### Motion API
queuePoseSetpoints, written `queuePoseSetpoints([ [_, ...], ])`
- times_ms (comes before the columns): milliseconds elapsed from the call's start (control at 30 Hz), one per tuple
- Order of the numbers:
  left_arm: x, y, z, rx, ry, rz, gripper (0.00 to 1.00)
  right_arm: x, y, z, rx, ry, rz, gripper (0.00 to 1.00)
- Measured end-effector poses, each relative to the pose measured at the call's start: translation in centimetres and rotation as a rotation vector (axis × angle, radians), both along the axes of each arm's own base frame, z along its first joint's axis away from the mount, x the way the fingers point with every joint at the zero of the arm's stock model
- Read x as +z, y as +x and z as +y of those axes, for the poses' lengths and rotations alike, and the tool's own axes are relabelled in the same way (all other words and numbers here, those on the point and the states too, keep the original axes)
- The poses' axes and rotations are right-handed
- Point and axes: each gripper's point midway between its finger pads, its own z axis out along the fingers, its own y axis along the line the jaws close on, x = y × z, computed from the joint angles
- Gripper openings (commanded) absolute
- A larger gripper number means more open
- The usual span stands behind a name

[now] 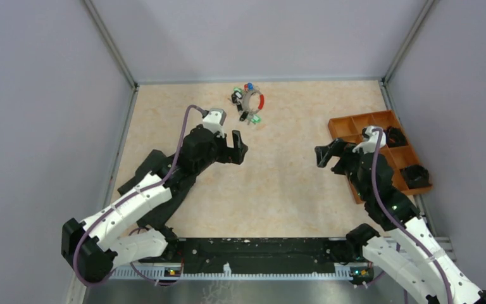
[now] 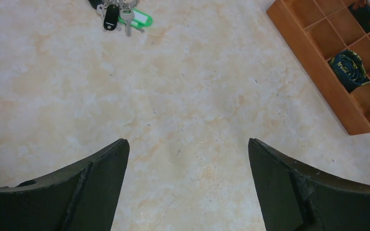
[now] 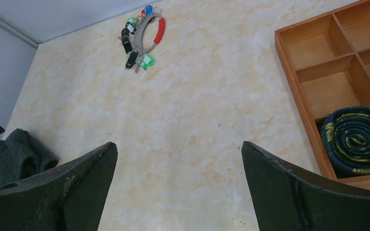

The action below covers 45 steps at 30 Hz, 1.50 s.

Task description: Remove the keys from the keyring

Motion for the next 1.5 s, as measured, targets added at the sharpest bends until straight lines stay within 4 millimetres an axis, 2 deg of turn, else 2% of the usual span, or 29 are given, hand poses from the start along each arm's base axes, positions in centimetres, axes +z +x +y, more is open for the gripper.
queuePoseSetpoints([
  [267,-0.6,-0.7,0.2,-0.028,0.030,0.013,0.99,-0.5,0.2,0.0,0.004,-0.031,0.012,0.99],
  [633,-1.3,-1.6,0.3,-0.063,0.030,0.022,0.99,-1.2,0.9,1.8,0.078,-0.041,0.034,0.99],
  [800,-2.6,0.0,-0.4,-0.034,0.060,0.041,0.99,-2.0,1.6,3.2,0.132,-0.038,0.062,0.99],
  [967,-4.6,4.4,-1.0,0.056,0.121,0.079,0.99,-2.5,1.7,4.1,0.172,-0.037,0.080,0.99],
  [1200,-7.1,15.0,-0.6,0.223,0.158,0.094,0.97,-2.0,1.4,4.6,0.210,-0.037,0.070,0.99],
  [1400,-10.7,22.5,0.7,0.296,0.212,0.098,0.97,-1.6,0.6,5.0,0.248,-0.022,0.063,0.99],
  [1500,-12.1,25.9,0.4,0.304,0.233,0.089,0.97,-1.3,0.2,5.1,0.264,-0.014,0.054,0.99],
])
